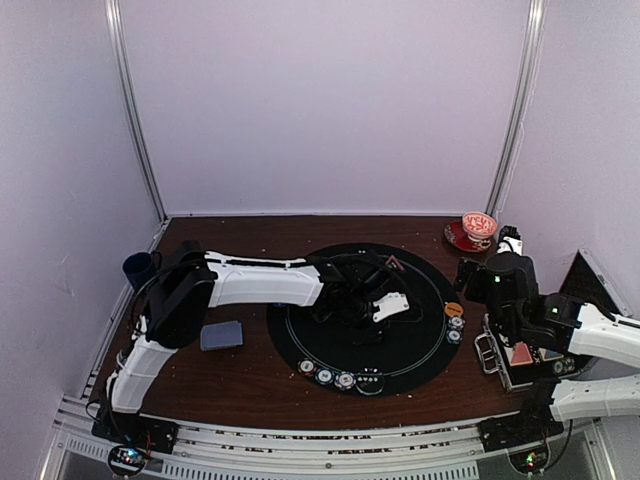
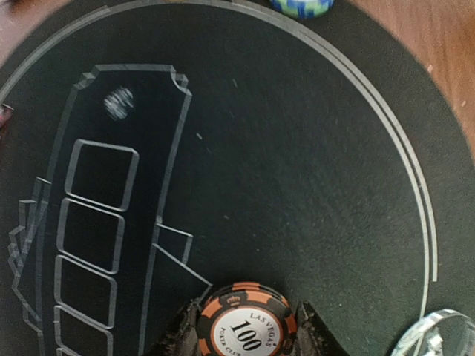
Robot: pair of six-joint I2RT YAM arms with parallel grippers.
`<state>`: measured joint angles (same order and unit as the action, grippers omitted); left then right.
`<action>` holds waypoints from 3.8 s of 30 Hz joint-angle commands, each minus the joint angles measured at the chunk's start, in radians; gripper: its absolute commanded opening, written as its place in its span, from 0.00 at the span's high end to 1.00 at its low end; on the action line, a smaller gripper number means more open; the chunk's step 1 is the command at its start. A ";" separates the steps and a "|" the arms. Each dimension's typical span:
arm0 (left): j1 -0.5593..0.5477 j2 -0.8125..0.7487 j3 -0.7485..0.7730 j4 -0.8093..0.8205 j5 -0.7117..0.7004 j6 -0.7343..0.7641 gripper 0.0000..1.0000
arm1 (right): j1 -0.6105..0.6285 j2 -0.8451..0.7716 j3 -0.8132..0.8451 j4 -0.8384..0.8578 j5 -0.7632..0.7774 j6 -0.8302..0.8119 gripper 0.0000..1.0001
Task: Distribute texas hold em gaming equipment
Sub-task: Place the poker chips pile at the community card area, then pick up the pile of poker chips from the poker table mat.
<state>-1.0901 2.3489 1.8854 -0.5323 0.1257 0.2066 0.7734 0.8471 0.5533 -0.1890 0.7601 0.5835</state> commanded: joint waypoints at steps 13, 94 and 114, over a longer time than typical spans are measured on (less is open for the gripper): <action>-0.006 -0.020 0.016 -0.006 -0.042 -0.006 0.14 | -0.005 0.013 -0.006 0.032 -0.025 -0.020 0.00; 0.725 -0.967 -1.048 0.525 0.007 -0.035 0.02 | 0.192 0.974 0.349 -0.070 -0.542 0.020 0.40; 0.733 -0.970 -1.046 0.522 0.012 -0.038 0.02 | 0.193 0.843 0.316 -0.123 -0.468 0.068 0.76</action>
<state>-0.3664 1.3949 0.8433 -0.0532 0.1349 0.1780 0.9699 1.7504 0.9054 -0.2295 0.2573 0.6281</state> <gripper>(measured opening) 0.978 0.387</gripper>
